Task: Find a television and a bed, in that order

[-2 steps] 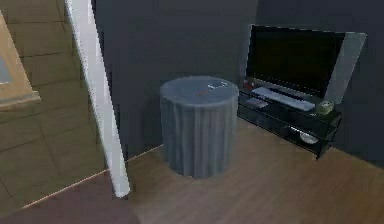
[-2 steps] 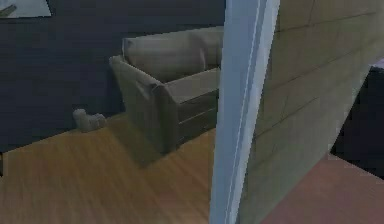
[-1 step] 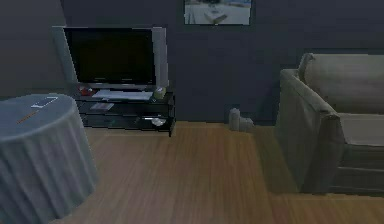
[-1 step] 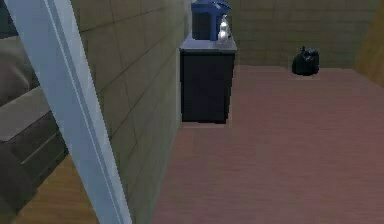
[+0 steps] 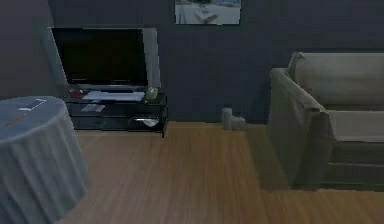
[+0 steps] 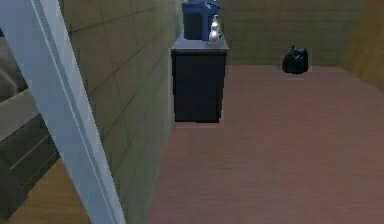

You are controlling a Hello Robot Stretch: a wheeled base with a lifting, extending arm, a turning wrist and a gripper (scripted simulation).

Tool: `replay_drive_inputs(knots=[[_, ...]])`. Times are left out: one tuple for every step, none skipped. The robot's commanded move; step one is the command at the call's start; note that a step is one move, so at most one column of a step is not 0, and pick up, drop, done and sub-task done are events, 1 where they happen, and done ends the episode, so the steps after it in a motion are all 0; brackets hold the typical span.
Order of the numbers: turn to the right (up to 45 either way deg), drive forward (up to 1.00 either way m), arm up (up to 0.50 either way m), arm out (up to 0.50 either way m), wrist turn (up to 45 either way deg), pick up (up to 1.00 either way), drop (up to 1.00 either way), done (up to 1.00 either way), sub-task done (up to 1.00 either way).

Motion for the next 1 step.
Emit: replay_drive_inputs(knots=[[3.0,0.00,0.00,0.00,0.0,0.00,0.00,0.00,0.00]])
